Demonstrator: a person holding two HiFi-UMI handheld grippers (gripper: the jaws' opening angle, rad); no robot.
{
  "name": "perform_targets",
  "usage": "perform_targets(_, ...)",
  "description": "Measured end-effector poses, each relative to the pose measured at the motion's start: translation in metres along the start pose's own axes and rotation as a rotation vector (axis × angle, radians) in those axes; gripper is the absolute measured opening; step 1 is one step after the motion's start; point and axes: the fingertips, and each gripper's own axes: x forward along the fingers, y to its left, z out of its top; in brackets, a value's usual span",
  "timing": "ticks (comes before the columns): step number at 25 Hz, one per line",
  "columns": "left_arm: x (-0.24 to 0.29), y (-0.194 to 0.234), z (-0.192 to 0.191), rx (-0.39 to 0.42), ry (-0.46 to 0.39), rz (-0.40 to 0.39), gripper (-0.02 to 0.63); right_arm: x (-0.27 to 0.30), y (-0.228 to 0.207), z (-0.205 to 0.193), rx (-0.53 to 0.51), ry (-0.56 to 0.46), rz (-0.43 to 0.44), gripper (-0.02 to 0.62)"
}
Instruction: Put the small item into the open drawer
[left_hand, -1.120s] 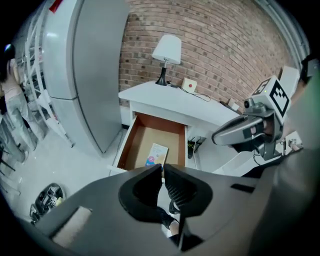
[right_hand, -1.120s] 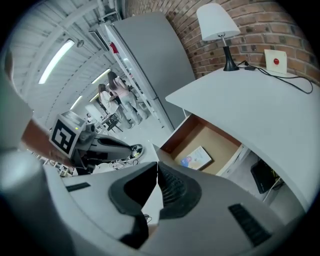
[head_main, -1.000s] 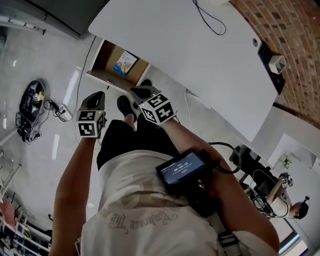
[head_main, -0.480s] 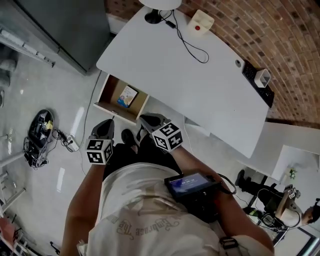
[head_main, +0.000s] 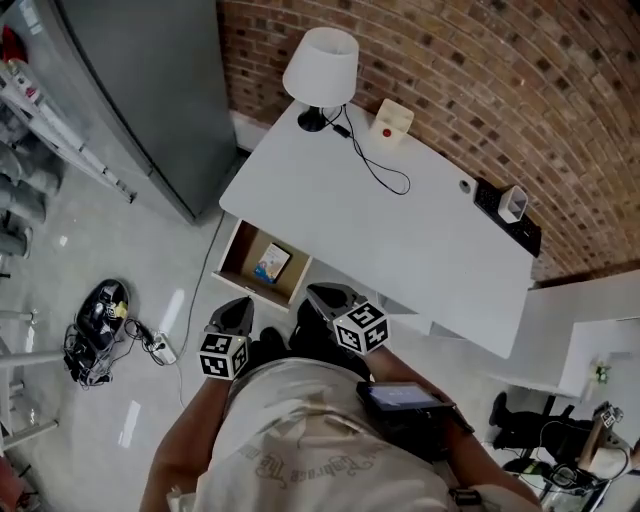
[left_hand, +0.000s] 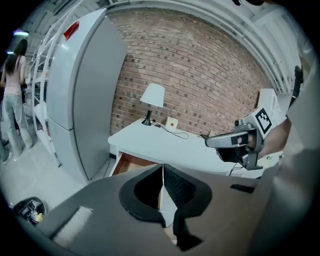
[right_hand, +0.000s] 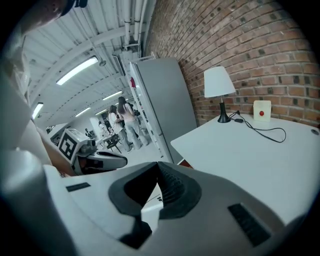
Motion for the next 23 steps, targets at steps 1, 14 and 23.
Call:
perform_targets(1, 0.000, -0.001, 0.002, 0.008, -0.010, 0.000, 0.012, -0.003, 0.001, 0.005, -0.008, -0.011, -0.001, 0.006)
perform_targets(14, 0.008, -0.005, 0.027, 0.076, -0.021, -0.032, 0.012, -0.016, -0.004, 0.015, 0.010, -0.053, -0.033, 0.006)
perform_targets(23, -0.001, 0.011, 0.025, 0.110, -0.014, -0.021, 0.012, -0.002, 0.004, 0.005, 0.022, -0.055, -0.036, 0.006)
